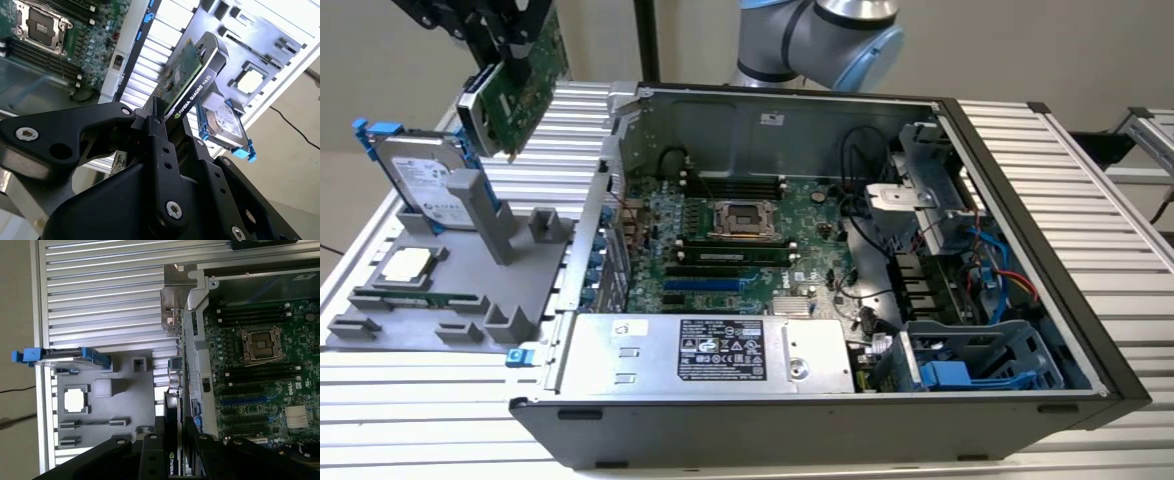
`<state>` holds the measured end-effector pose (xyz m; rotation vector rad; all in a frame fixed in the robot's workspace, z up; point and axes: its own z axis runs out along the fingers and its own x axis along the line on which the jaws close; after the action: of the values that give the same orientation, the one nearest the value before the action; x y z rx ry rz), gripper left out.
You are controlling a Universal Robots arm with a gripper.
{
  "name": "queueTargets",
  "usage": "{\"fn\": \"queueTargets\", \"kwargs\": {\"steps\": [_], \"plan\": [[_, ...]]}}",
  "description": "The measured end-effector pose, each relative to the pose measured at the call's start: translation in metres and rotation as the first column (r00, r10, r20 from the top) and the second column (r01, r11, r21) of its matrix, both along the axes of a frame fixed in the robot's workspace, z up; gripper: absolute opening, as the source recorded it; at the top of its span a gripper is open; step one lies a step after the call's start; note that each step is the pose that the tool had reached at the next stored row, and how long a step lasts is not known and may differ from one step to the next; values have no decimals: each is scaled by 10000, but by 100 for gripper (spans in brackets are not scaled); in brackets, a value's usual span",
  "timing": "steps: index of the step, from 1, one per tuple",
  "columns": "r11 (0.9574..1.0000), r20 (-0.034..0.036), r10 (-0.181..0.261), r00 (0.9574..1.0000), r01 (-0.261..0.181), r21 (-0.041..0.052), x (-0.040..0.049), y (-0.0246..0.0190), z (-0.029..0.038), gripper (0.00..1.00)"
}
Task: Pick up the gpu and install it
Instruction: 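Pick up the gpu and move the gpu toward the slot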
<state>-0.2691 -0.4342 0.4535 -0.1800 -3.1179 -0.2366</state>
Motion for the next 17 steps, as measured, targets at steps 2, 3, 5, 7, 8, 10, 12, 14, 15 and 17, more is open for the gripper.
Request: {"fn": "queueTargets", "kwargs": {"steps": [2, 3, 5, 7, 8, 10, 12, 14, 15, 17], "plan": [[10000, -5, 0, 10000, 0, 0, 27, 0, 0, 0], [10000, -9, 0, 10000, 0, 0, 41, 0, 0, 0], [10000, -14, 1, 10000, -1, 0, 69, 0, 0, 0], [10000, -20, 0, 10000, 0, 1, 96, 0, -1, 0], [10000, -24, 1, 10000, -1, 1, 110, 0, -1, 0], [10000, -30, 0, 10000, 0, 1, 137, 0, -1, 0], [10000, -36, 1, 10000, -1, 1, 166, 0, 0, 0], [10000, -41, 0, 10000, 0, 0, 196, 0, 0, 0], [10000, -44, 0, 10000, 0, 1, 211, 0, -1, 0], [10000, -48, 0, 10000, 0, 0, 240, 0, 0, 0]]}}
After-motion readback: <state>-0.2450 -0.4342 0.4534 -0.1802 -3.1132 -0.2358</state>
